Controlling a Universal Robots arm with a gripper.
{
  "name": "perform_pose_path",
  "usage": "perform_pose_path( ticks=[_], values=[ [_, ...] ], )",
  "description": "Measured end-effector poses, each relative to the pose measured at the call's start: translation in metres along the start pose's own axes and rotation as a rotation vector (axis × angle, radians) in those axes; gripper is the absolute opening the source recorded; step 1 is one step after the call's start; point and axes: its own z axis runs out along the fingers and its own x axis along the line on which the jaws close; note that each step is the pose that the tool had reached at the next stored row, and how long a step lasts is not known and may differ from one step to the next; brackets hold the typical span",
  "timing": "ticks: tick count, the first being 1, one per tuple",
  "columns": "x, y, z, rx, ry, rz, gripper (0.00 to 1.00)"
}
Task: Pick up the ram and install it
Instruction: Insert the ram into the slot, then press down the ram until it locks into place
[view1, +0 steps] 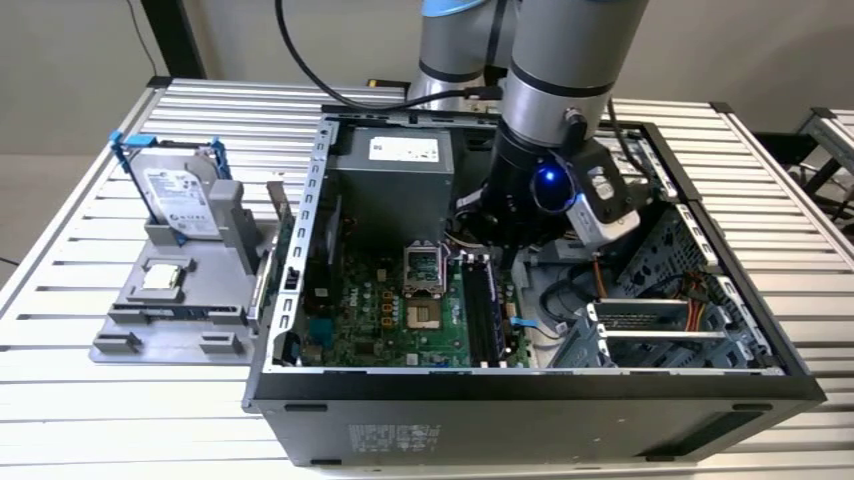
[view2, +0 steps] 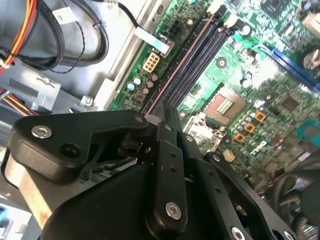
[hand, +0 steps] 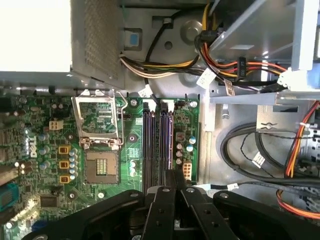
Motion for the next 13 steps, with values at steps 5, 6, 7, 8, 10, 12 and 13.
perform_pose_path(
  ticks=[5, 6, 7, 8, 10, 12, 13],
  values=[
    [0.0001, 0.0000, 0.0000, -0.0022, -0.0014, -0.090, 0.00],
    [0.0000, 0.0000, 0.0000, -0.0027, -0.0018, -0.108, 0.00],
    [0.0000, 0.0000, 0.0000, -0.0031, -0.0021, -0.126, 0.00],
    [0.0000, 0.0000, 0.0000, -0.0035, -0.0024, -0.145, 0.00],
    [0.0001, 0.0000, 0.0000, -0.0044, -0.0029, -0.182, 0.00],
    [0.0001, 0.0000, 0.0000, -0.0053, -0.0035, -0.218, 0.00],
    [0.0001, 0.0000, 0.0000, -0.0057, -0.0037, -0.236, 0.00]
  ],
)
